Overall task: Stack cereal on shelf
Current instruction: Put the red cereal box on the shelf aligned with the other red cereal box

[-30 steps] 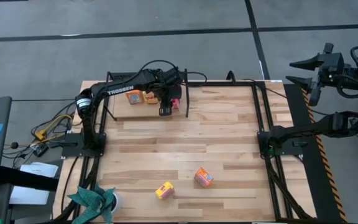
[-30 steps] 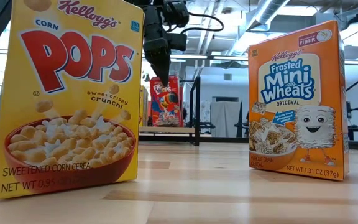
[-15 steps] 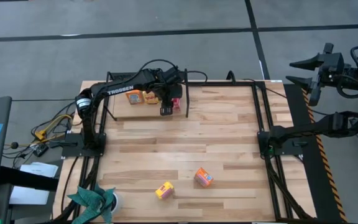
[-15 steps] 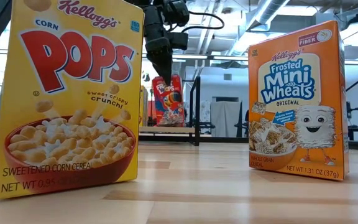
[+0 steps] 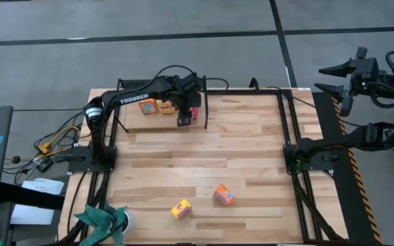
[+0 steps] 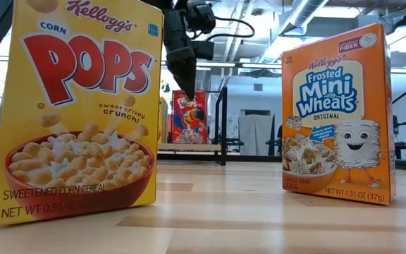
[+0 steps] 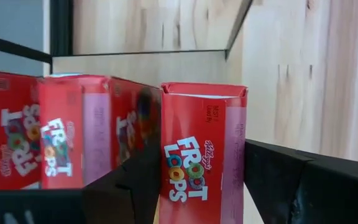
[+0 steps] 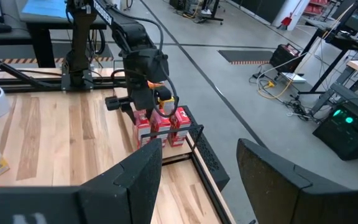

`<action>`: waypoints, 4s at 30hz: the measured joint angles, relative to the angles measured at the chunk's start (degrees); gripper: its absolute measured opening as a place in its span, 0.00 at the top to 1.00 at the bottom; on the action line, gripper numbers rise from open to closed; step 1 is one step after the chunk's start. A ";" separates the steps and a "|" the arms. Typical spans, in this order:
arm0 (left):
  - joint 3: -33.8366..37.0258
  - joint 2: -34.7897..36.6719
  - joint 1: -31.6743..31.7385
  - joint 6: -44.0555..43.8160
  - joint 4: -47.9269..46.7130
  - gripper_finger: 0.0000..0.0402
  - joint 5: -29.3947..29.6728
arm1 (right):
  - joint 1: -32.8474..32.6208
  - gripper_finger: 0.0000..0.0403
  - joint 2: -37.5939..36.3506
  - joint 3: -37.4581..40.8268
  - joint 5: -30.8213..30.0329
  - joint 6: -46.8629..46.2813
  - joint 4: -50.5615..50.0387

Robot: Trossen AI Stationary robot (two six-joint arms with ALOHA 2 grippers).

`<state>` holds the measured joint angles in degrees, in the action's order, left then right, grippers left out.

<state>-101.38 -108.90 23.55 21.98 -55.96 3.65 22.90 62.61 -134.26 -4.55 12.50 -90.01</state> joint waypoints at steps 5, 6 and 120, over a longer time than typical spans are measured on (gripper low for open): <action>0.56 -1.09 -0.02 -0.13 0.55 0.53 -0.16 | 0.01 0.42 0.00 0.01 -0.01 0.01 -0.01; 0.56 -1.01 -0.04 0.12 1.03 0.53 0.09 | 0.01 0.42 0.00 0.00 -0.01 0.01 -0.01; -15.22 -8.44 -4.04 -10.69 -4.54 1.00 5.38 | -0.01 0.42 -0.07 0.00 -0.01 0.06 -0.01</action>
<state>-116.60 -117.34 19.51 11.29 -60.50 9.04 22.90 62.54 -134.26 -4.56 12.56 -90.02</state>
